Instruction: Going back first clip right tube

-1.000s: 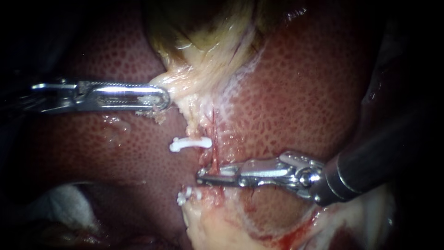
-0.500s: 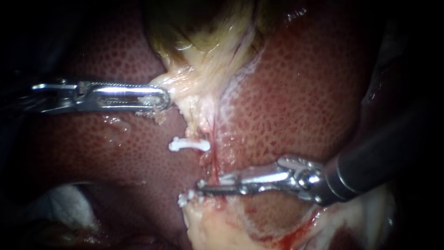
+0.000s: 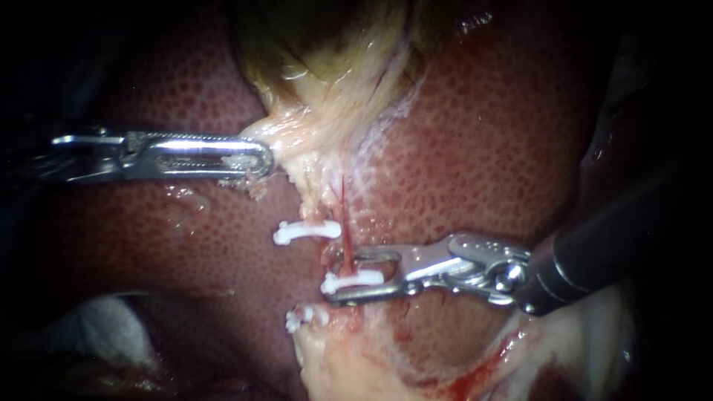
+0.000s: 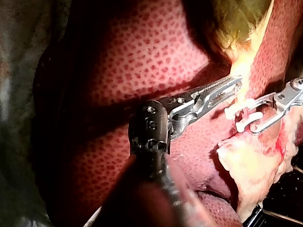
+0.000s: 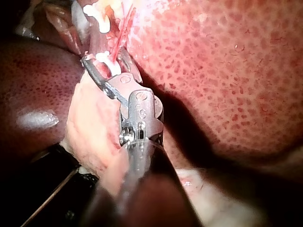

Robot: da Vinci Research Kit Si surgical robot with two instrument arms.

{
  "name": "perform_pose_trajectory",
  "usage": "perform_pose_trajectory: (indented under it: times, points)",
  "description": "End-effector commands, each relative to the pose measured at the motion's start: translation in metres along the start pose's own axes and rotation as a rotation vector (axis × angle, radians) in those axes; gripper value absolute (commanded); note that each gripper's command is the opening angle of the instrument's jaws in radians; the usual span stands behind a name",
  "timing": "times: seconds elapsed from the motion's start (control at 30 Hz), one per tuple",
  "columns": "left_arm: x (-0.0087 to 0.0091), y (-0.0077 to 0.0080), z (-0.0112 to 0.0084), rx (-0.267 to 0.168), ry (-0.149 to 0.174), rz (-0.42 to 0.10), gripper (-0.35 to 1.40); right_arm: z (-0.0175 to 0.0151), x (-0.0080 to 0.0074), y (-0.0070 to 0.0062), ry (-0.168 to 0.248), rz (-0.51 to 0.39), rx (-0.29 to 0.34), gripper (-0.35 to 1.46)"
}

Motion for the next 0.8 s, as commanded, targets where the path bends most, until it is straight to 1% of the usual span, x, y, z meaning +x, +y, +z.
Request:
perform_pose_trajectory:
  times: [0.03, 0.13, 0.23, 0.3, 0.33, 0.43, 0.57, 0.7, 0.8]
  points:
    - [0.0, 0.0, 0.0, 0.0, 0.0, 0.0, -0.35, -0.0006, 0.0002, 0.0, 0.0, -0.001, 0.0, 0.49]
    - [0.0, 0.0, 0.0, 0.0, 0.0, 0.0, -0.35, -0.0022, 0.0009, 0.0, 0.001, -0.012, 0.003, 0.49]
    - [0.0, 0.0, 0.0, 0.0, 0.0, 0.0, -0.35, -0.0046, 0.0018, -0.0002, -0.001, -0.027, 0.012, 0.49]
    - [-0.0001, 0.0, 0.0, 0.0, 0.0, 0.0, -0.35, -0.0066, 0.0027, -0.0006, -0.002, -0.055, 0.021, 0.49]
    - [-0.0001, 0.0, 0.0, 0.001, 0.0, 0.001, -0.35, -0.0074, 0.0032, -0.0007, -0.003, -0.069, 0.025, 0.49]
    - [-0.0002, 0.0, 0.0001, 0.001, 0.0, 0.001, -0.35, -0.0101, 0.0054, -0.0014, 0.0, -0.093, 0.021, 0.49]
    - [-0.0002, -0.0001, 0.0001, 0.001, 0.0, 0.002, -0.35, -0.0132, 0.0086, -0.0026, 0.002, -0.127, 0.025, 0.49]
    - [-0.0004, -0.0001, 0.0004, 0.0, 0.0, 0.003, -0.35, -0.0153, 0.0106, -0.0036, 0.007, -0.137, 0.002, 0.49]
    - [-0.0008, -0.0003, 0.001, 0.001, 0.0, 0.006, -0.35, -0.0158, 0.0111, -0.0039, 0.007, -0.153, -0.005, 0.49]
